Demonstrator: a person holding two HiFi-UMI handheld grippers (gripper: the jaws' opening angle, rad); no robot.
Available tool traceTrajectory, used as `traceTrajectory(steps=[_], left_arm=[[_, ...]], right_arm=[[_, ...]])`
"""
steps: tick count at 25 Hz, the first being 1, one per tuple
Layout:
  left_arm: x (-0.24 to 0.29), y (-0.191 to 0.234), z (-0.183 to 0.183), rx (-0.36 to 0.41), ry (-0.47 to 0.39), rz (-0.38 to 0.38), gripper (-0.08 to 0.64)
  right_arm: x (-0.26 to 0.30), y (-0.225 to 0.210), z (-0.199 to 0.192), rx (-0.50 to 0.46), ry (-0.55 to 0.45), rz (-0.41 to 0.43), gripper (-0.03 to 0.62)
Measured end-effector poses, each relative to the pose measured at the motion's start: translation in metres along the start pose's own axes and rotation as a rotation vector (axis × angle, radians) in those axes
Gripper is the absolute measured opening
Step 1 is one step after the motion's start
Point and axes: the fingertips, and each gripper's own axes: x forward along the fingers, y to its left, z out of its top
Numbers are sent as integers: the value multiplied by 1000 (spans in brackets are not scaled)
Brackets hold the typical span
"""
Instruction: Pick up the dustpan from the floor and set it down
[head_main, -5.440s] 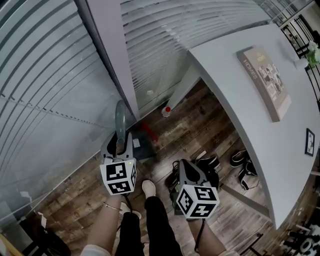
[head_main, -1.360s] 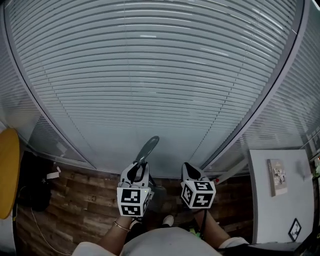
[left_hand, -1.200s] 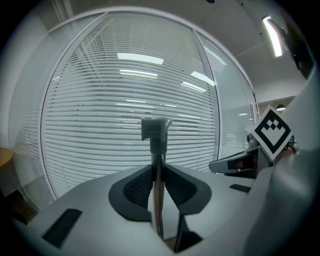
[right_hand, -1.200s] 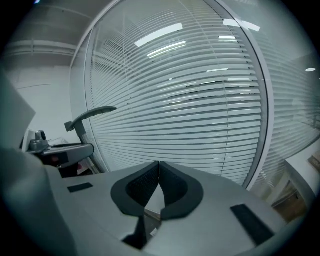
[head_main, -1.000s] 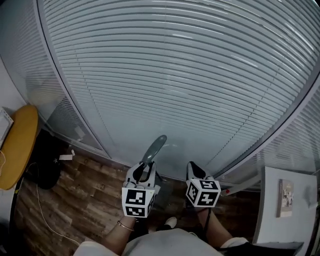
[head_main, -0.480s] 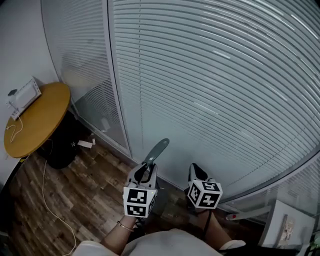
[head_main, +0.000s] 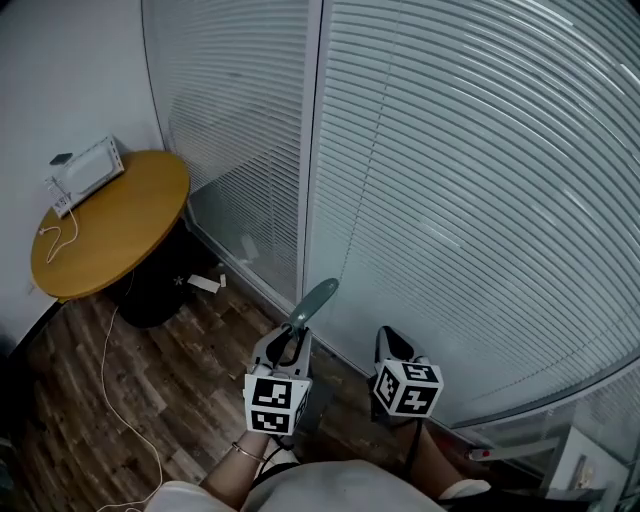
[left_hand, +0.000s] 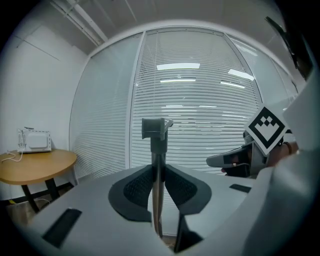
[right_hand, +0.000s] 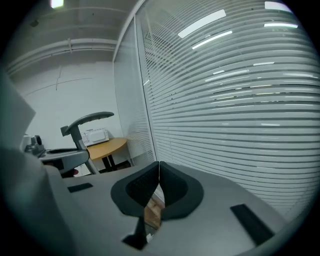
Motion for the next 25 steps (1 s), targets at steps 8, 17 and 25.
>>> traceTrajectory(steps=[8, 17, 25], left_arm=[[-19, 60, -5, 21, -18, 53, 86], [-26, 100, -21, 24, 2, 128, 86], [-15, 131, -20, 9, -8, 142, 84]], right_arm=[[21, 52, -4, -21, 1, 35, 32], [39, 72, -24, -53, 62, 58, 32], [82, 87, -10, -38, 57, 74, 32]])
